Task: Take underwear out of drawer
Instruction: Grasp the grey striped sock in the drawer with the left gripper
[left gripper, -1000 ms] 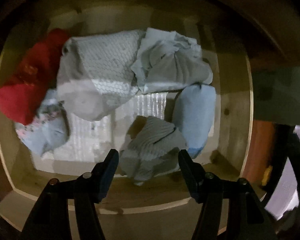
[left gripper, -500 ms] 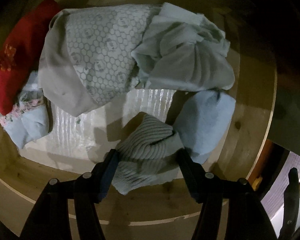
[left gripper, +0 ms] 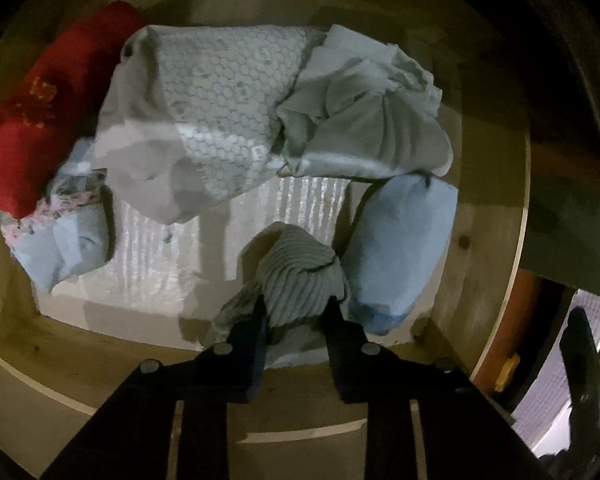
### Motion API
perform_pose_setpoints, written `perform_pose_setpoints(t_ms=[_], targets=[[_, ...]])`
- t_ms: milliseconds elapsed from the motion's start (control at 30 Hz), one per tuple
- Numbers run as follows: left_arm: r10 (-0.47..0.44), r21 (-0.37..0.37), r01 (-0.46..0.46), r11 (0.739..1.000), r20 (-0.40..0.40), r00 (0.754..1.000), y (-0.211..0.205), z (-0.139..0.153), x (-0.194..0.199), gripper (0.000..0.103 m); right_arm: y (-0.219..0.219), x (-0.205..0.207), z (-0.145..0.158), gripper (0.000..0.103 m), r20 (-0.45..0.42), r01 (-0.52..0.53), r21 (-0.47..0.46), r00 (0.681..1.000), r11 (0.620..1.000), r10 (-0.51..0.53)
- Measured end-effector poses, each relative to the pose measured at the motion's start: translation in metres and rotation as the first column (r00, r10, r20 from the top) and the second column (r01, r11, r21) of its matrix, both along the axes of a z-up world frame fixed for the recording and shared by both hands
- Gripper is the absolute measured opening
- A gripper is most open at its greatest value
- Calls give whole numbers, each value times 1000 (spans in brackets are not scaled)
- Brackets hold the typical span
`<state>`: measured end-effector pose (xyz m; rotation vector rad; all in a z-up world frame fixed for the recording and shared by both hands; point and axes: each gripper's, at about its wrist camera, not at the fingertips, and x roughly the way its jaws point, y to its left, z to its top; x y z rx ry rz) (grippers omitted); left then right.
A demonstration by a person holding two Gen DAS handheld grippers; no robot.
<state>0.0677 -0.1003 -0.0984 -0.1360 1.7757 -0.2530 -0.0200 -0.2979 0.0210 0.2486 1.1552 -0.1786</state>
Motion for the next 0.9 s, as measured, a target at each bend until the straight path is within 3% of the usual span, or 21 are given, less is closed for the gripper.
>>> perform_pose_setpoints(t_ms=[267,533,733,900], targets=[[3,-4,-3,1000,23,1000,29,10,-4,21,13,4,-1,74,5,-51,-15,999,999,51],[9,-28,-7,1000,49,999,59,17,-2,20,35,12,-8,74,-4,-155,77,988,985,156],[8,-58,-2,998,91,996,72,29,-3,19,51,21,-24,74,-76,-192,80,977,978,198],[-22,-67,35,997,179,984,88,49,-16,19,61,27,-39,74,-146,-222,33,963,975,224]])
